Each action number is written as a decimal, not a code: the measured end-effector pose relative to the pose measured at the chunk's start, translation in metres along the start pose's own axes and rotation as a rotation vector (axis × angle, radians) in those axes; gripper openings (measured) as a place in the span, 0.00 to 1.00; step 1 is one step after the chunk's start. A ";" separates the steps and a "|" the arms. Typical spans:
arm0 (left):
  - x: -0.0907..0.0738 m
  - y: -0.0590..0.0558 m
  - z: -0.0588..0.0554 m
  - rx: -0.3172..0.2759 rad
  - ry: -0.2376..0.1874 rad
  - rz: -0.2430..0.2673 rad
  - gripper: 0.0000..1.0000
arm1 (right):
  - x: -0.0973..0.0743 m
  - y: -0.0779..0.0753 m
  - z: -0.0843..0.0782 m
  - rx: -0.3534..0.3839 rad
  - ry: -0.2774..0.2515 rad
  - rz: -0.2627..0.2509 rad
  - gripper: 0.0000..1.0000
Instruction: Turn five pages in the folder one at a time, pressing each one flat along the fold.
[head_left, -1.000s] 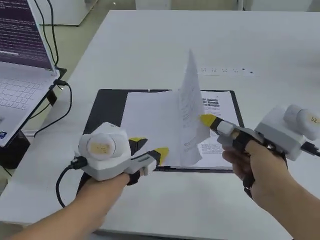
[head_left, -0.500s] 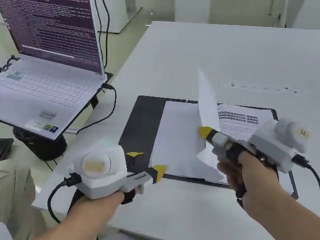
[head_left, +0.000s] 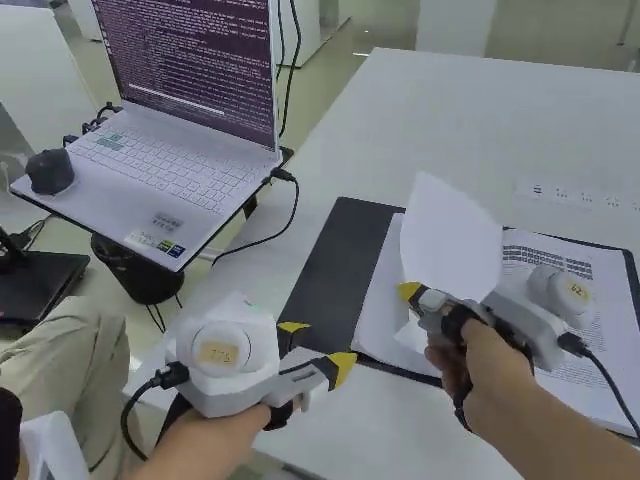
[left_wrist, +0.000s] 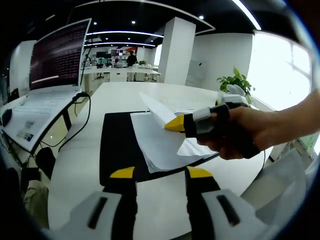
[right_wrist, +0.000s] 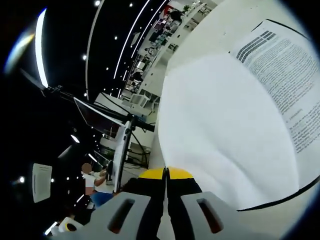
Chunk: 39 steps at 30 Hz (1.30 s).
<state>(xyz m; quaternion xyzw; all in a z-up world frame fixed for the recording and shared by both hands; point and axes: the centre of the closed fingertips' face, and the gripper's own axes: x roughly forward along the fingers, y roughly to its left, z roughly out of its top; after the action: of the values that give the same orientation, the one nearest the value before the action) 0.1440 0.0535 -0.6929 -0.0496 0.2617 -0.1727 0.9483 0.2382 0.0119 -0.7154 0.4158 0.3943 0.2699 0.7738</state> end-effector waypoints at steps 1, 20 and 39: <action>-0.001 0.001 -0.002 -0.002 0.003 0.004 0.37 | 0.004 -0.003 -0.002 0.000 0.005 -0.005 0.00; 0.003 0.007 -0.017 -0.037 0.031 0.026 0.37 | 0.041 -0.045 -0.022 0.095 0.048 -0.067 0.06; 0.065 -0.016 -0.012 0.051 0.082 -0.049 0.36 | -0.012 -0.045 0.014 0.176 -0.001 0.084 0.11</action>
<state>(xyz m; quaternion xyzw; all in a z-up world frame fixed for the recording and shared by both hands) 0.1857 0.0152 -0.7310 -0.0244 0.2947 -0.2042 0.9332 0.2472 -0.0255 -0.7446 0.4986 0.3980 0.2663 0.7225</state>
